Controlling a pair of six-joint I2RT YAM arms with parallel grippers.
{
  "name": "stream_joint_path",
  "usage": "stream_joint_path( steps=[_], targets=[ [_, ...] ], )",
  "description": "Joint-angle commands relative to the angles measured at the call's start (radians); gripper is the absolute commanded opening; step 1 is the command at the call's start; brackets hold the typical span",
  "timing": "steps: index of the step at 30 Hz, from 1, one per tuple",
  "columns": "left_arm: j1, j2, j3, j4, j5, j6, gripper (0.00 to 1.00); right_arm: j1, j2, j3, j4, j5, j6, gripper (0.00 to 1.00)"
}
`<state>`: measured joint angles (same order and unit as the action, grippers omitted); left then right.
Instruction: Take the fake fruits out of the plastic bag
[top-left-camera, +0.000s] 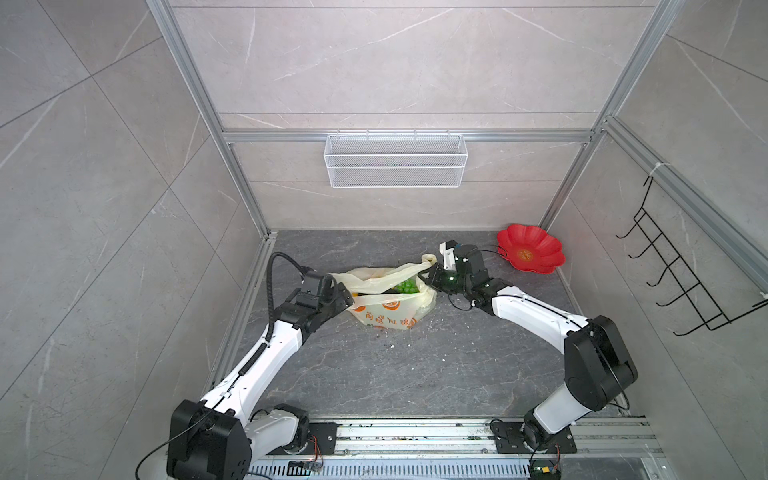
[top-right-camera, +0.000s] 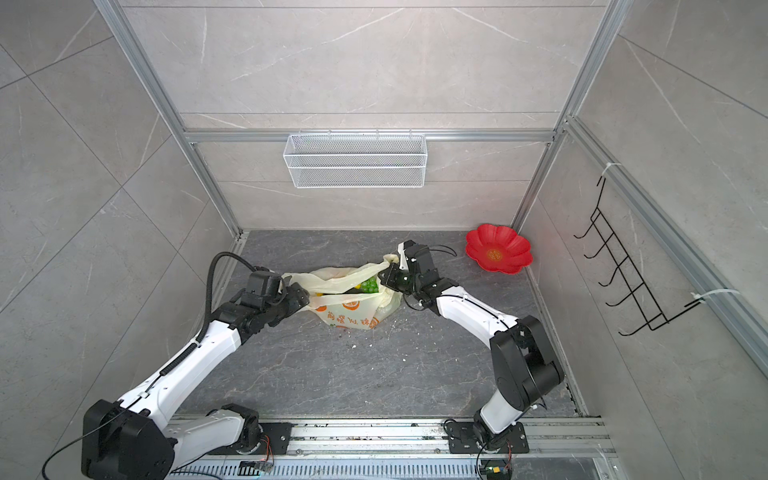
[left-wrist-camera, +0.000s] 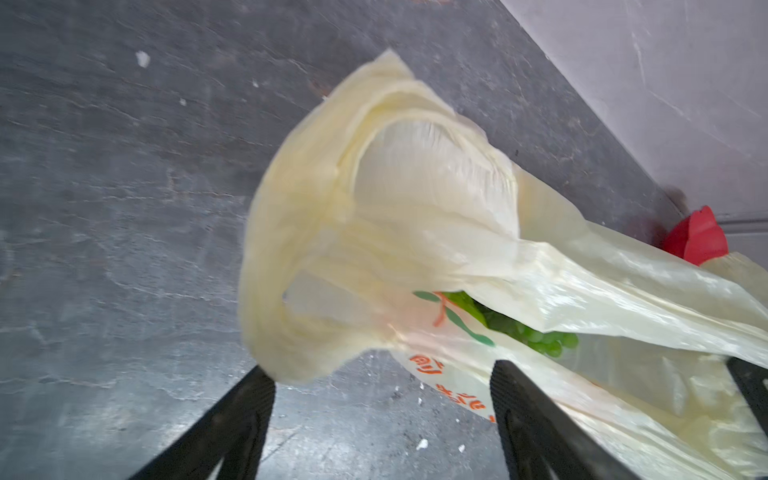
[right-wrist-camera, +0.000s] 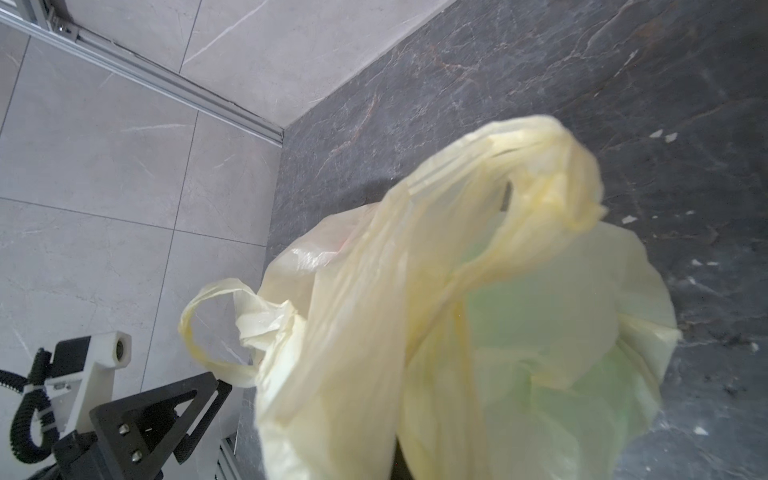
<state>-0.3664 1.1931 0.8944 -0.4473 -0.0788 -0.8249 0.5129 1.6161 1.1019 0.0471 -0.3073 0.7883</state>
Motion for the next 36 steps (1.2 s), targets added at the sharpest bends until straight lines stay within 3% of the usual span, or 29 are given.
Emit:
stream_joint_path(
  steps=[1, 9, 19, 24, 31, 36],
  targets=[
    [-0.03, 0.047, 0.034, -0.003, -0.018, -0.05, 0.89, 0.048, -0.039, -0.029, -0.026, 0.071, -0.053, 0.0],
    [-0.042, 0.132, 0.047, 0.053, -0.033, -0.049, 0.91, 0.087, -0.082, -0.084, -0.003, 0.09, -0.063, 0.01],
    [-0.04, 0.143, -0.035, 0.328, 0.118, -0.121, 0.97, 0.141, -0.127, -0.126, -0.024, 0.14, -0.131, 0.01],
    [-0.04, 0.174, -0.005, 0.275, 0.106, -0.139, 0.97, 0.165, -0.149, -0.153, -0.025, 0.172, -0.165, 0.01],
    [-0.04, 0.295, 0.048, 0.234, 0.081, -0.115, 0.83, 0.185, -0.196, -0.19, 0.006, 0.191, -0.177, 0.01],
    [-0.04, 0.323, 0.053, 0.245, 0.093, -0.068, 0.6, 0.148, -0.203, -0.191, 0.006, 0.193, -0.117, 0.0]
  ],
)
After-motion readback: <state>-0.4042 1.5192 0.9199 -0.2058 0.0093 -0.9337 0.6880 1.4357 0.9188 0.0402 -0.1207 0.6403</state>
